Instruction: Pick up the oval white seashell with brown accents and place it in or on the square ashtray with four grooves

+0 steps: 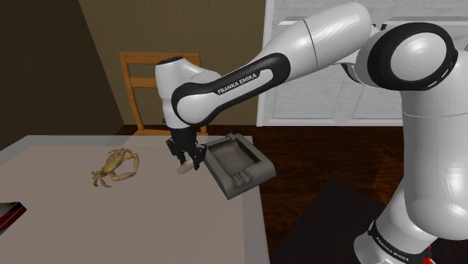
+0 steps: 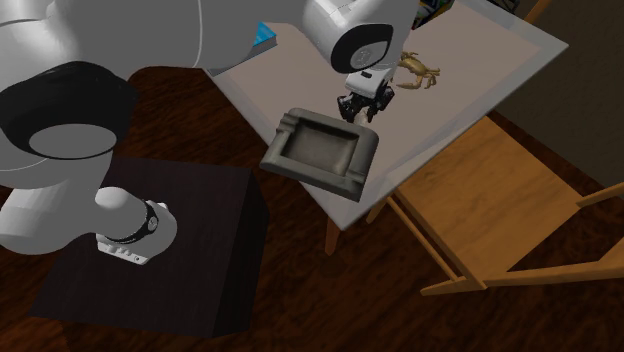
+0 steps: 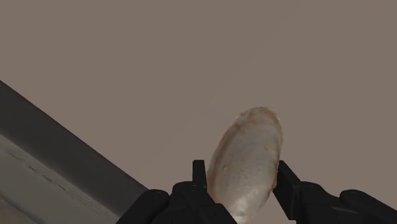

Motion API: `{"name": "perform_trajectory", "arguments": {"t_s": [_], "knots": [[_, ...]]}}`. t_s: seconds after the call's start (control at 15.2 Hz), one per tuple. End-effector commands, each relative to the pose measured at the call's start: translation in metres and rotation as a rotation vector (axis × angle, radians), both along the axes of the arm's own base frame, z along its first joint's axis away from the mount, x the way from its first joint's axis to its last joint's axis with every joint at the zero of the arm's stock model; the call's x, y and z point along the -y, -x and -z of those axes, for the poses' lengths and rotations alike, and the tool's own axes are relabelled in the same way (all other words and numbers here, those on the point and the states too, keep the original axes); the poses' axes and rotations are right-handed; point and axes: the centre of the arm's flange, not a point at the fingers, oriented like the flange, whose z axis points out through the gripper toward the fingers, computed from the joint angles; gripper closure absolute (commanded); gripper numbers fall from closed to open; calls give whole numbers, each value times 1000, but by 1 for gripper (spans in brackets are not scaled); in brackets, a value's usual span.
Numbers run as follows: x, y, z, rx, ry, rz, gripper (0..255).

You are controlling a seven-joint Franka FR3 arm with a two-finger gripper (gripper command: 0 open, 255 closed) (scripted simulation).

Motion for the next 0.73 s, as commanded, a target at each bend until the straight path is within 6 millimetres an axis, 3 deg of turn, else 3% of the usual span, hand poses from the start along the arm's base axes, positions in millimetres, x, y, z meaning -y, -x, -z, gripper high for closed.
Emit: {"name": "perform_trajectory", "arguments": {"t_s": [0.0, 0.66], "knots": [[1, 0, -3, -6, 2, 0, 255], [1, 0, -55, -6, 2, 0, 255]]}}
